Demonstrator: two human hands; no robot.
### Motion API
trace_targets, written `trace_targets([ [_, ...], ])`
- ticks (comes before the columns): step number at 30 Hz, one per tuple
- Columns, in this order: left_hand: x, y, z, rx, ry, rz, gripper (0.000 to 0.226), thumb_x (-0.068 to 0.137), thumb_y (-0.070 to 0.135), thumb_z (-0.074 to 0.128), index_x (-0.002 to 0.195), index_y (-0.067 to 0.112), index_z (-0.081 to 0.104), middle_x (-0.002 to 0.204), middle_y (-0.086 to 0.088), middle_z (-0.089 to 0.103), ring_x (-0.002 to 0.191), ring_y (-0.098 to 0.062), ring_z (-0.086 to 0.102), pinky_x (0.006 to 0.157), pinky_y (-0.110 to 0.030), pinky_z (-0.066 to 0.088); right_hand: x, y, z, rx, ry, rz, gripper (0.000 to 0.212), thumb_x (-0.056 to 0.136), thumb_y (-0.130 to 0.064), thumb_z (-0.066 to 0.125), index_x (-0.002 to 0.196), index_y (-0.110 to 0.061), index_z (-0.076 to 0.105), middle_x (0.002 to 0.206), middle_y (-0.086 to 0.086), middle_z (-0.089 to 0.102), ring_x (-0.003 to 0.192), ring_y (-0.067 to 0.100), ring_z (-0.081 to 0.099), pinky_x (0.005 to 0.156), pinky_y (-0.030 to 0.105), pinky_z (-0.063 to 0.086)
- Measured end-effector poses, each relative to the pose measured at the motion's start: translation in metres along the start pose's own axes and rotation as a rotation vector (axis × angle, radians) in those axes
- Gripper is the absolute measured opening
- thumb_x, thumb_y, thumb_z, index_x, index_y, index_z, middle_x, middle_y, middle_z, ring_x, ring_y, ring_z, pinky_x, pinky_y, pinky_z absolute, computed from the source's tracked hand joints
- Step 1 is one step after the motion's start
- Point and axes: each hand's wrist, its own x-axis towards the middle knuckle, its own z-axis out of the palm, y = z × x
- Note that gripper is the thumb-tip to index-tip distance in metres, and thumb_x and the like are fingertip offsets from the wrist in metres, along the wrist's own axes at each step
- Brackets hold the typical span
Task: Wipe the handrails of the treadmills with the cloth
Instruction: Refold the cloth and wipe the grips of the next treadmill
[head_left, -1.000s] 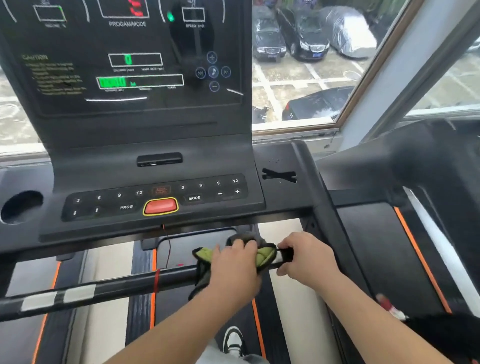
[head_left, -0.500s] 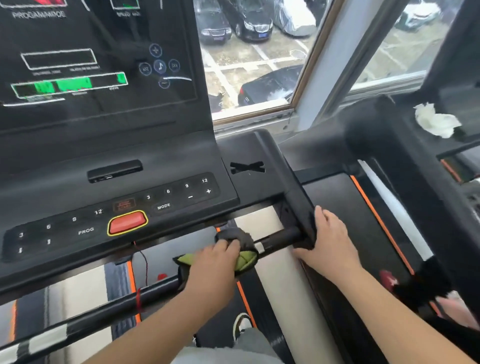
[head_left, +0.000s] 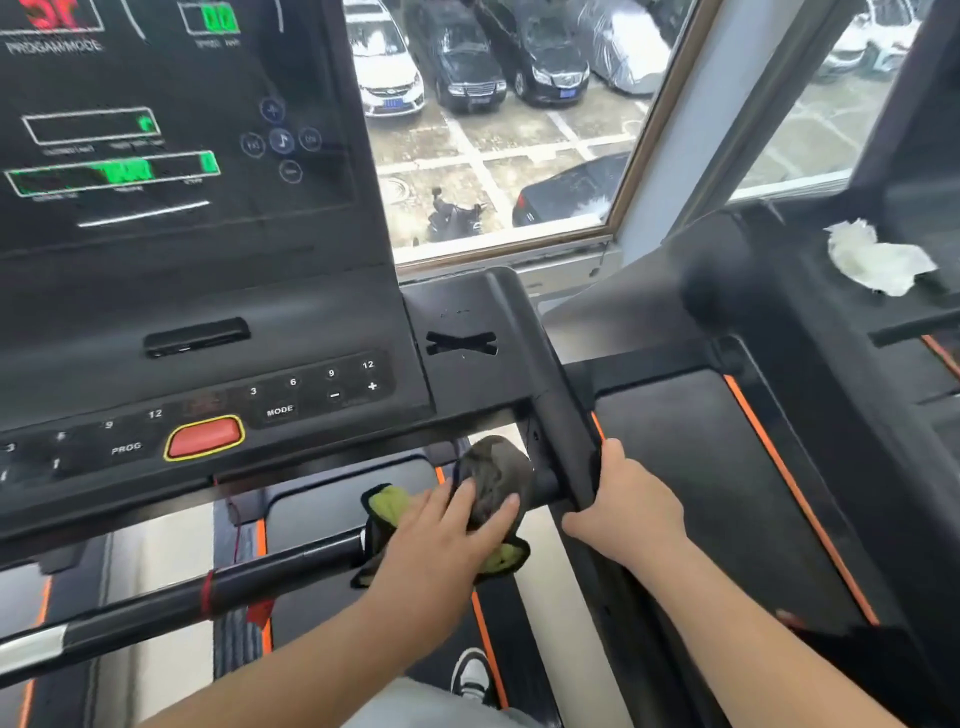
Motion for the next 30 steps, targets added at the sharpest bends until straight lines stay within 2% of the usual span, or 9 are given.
trace_targets([
  [3, 0.034, 0.029, 0.002, 0.034, 0.034, 0.002, 0.104, 0.06, 0.019, 0.084, 0.153, 0.029, 0.039, 0.117, -0.024, 0.055, 0.102, -0.046, 0.06, 0.094, -0.054, 0.051, 0.002, 0.001, -0.002, -0.023, 0.009, -0.026, 0.065, 0.076, -0.05, 0.076, 0.112, -0.02, 0.032, 0.101, -0.001, 0.059, 0.086, 0.024, 0.064, 0.063, 0.032, 0.047],
  [7, 0.053, 0.036, -0.02, 0.012, -0.105, -0.044, 0.086, 0.094, 0.023, 0.06, 0.162, 0.022, 0.007, 0.128, -0.021, 0.046, 0.113, -0.04, 0.052, 0.096, -0.047, 0.043, 0.004, 0.002, -0.003, -0.042, 0.008, -0.036, 0.066, 0.075, -0.054, 0.078, 0.107, -0.022, 0.03, 0.103, -0.001, 0.06, 0.08, 0.024, 0.057, 0.062, 0.031, 0.044],
  [9, 0.067, 0.025, -0.034, -0.148, -0.104, -0.136, 0.066, 0.098, 0.041, 0.055, 0.155, 0.024, 0.026, 0.127, -0.015, 0.054, 0.109, -0.039, 0.059, 0.087, -0.043, 0.048, 0.004, 0.001, -0.004, -0.058, 0.014, -0.039, 0.067, 0.076, -0.055, 0.078, 0.108, -0.021, 0.03, 0.105, 0.0, 0.06, 0.079, 0.023, 0.055, 0.061, 0.031, 0.042],
  [13, 0.108, -0.005, -0.047, -0.655, -0.326, -0.433, 0.039, 0.094, 0.052, 0.048, 0.108, 0.019, 0.061, 0.107, -0.007, 0.068, 0.096, -0.03, 0.064, 0.084, -0.038, 0.054, 0.002, -0.002, -0.007, -0.057, -0.002, -0.039, 0.065, 0.079, -0.051, 0.078, 0.108, -0.02, 0.029, 0.103, 0.0, 0.059, 0.078, 0.023, 0.055, 0.06, 0.031, 0.042],
  [17, 0.094, 0.017, -0.037, -0.54, -0.148, -0.428, 0.043, 0.094, 0.056, 0.045, 0.122, 0.024, 0.051, 0.111, -0.005, 0.064, 0.098, -0.032, 0.063, 0.079, -0.038, 0.05, 0.0, 0.002, -0.005, -0.041, 0.002, -0.035, 0.063, 0.079, -0.051, 0.077, 0.11, -0.02, 0.032, 0.103, 0.0, 0.061, 0.078, 0.023, 0.058, 0.057, 0.03, 0.041],
  [20, 0.044, 0.056, -0.015, -0.242, 0.044, -0.18, 0.086, 0.077, 0.046, 0.066, 0.153, 0.023, 0.034, 0.129, -0.015, 0.052, 0.115, -0.038, 0.056, 0.099, -0.045, 0.046, 0.001, 0.003, -0.001, -0.027, 0.015, -0.03, 0.056, 0.078, -0.041, 0.076, 0.103, -0.02, 0.03, 0.104, 0.002, 0.061, 0.078, 0.027, 0.055, 0.062, 0.032, 0.043],
  [23, 0.04, 0.053, 0.01, -0.032, 0.093, -0.068, 0.109, 0.057, 0.03, 0.082, 0.153, 0.013, 0.034, 0.125, -0.026, 0.057, 0.112, -0.044, 0.06, 0.101, -0.052, 0.052, 0.003, 0.002, -0.001, -0.023, 0.028, -0.024, 0.053, 0.079, -0.034, 0.075, 0.104, -0.018, 0.031, 0.106, 0.003, 0.063, 0.079, 0.028, 0.053, 0.063, 0.032, 0.042],
  [26, 0.068, 0.04, -0.01, -0.105, 0.017, -0.099, 0.081, 0.084, 0.044, 0.066, 0.151, 0.017, 0.03, 0.121, -0.015, 0.059, 0.104, -0.037, 0.063, 0.084, -0.043, 0.053, 0.004, 0.001, 0.0, -0.028, 0.034, -0.025, 0.058, 0.078, -0.04, 0.077, 0.109, -0.017, 0.034, 0.105, 0.002, 0.064, 0.082, 0.029, 0.059, 0.062, 0.031, 0.042],
  [30, 0.116, 0.012, -0.041, -0.603, -0.256, -0.352, 0.039, 0.101, 0.039, 0.046, 0.126, 0.012, 0.055, 0.125, -0.013, 0.065, 0.112, -0.037, 0.062, 0.087, -0.037, 0.046, 0.005, 0.001, 0.001, -0.031, 0.036, -0.022, 0.062, 0.077, -0.052, 0.078, 0.108, -0.018, 0.035, 0.102, 0.001, 0.065, 0.079, 0.027, 0.057, 0.061, 0.031, 0.042],
])
